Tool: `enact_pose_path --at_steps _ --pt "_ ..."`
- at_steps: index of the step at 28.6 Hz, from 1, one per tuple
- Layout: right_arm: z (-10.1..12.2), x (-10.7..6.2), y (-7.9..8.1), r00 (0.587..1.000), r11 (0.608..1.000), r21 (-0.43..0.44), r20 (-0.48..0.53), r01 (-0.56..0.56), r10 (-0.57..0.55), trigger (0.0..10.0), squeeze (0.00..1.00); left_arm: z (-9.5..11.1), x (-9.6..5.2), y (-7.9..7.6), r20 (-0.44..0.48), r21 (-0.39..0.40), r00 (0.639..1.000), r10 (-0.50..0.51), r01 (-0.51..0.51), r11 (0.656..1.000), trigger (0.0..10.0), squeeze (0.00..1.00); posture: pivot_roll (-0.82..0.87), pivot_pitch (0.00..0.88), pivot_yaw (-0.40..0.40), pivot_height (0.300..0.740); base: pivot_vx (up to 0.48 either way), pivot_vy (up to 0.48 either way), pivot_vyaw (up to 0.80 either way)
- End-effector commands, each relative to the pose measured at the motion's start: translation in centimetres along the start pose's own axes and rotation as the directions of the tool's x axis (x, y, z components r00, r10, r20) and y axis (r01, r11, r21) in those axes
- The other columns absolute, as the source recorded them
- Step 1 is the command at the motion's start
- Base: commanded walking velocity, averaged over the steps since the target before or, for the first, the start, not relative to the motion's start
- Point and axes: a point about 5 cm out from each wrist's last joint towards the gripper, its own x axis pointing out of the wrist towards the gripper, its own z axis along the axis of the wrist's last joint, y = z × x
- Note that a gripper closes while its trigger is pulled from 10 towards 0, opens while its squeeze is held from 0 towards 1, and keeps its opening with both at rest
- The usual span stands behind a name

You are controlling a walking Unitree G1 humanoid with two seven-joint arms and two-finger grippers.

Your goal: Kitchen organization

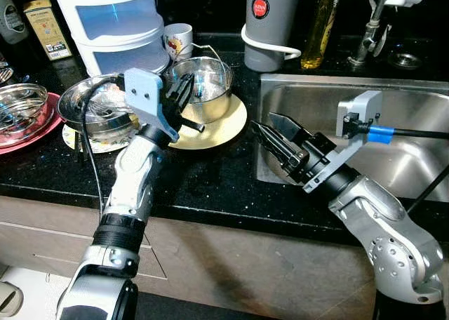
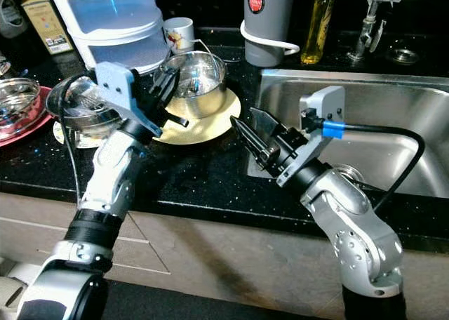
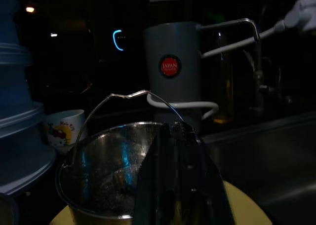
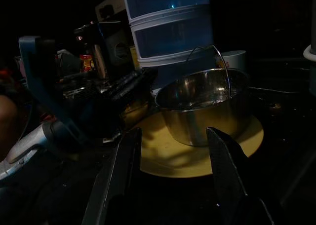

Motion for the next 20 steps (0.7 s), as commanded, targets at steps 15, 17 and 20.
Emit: enact_pose_path --at_steps 15,17,20 --pt "-0.1 0.1 0.5 1.000 1.000 0.003 -0.001 -0.010 0.010 10.0 0.00 -2.5 -0.5 1.0 -0.112 0.140 0.993 0.040 -0.024 0.990 10.0 1.00 -0.21 0.107 0.044 0.740 0.000 0.000 0.00" --pt "0.0 0.0 0.5 1.000 1.000 0.004 -0.001 -0.008 0.008 10.0 0.00 -2.7 -0.5 1.2 -0.118 0.164 0.992 0.053 -0.033 0.986 10.0 1.00 -0.22 0.111 0.044 0.740 0.000 0.000 0.00" --pt "0.0 -0.1 0.6 1.000 1.000 0.005 -0.004 -0.005 0.005 10.0 0.00 -3.0 -0.6 1.6 -0.134 0.185 0.989 0.066 -0.041 0.982 10.0 0.00 -0.22 0.121 0.046 0.740 0.000 0.000 0.00"
